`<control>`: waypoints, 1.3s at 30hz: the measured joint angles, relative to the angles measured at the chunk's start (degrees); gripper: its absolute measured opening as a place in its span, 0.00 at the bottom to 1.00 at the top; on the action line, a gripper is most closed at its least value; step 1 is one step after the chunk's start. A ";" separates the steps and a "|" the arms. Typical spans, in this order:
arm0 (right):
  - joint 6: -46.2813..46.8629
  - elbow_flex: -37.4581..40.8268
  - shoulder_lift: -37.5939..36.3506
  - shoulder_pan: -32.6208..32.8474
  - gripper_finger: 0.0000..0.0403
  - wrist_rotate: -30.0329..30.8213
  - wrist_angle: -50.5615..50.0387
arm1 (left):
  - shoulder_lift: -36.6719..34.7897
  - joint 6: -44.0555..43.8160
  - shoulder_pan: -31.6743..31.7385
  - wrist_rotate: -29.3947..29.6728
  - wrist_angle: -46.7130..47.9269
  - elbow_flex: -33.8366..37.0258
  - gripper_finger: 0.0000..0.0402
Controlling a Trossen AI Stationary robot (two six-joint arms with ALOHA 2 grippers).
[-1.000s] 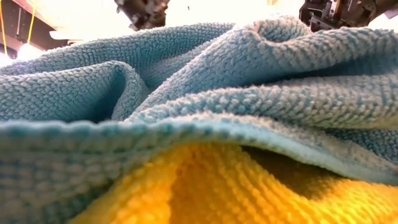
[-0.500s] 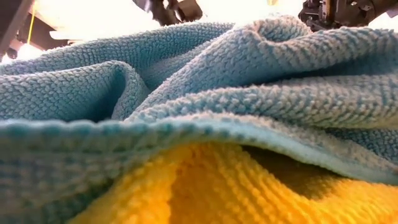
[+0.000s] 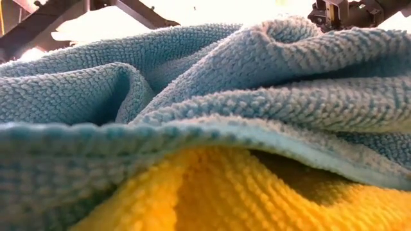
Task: Sort microfiber towel by color & place in baskets
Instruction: Put the blue towel into the top transparent bin
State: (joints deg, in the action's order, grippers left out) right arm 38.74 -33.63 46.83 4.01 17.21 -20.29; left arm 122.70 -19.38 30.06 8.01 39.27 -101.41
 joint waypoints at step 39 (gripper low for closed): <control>-10.54 -0.02 0.02 0.02 0.00 -4.33 -0.61 | -23.35 -1.40 -4.75 13.83 6.14 -4.63 0.00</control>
State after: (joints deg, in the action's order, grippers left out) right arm 28.21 -33.65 46.85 4.03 12.88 -20.91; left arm 99.35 -20.78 25.31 21.84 45.40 -106.04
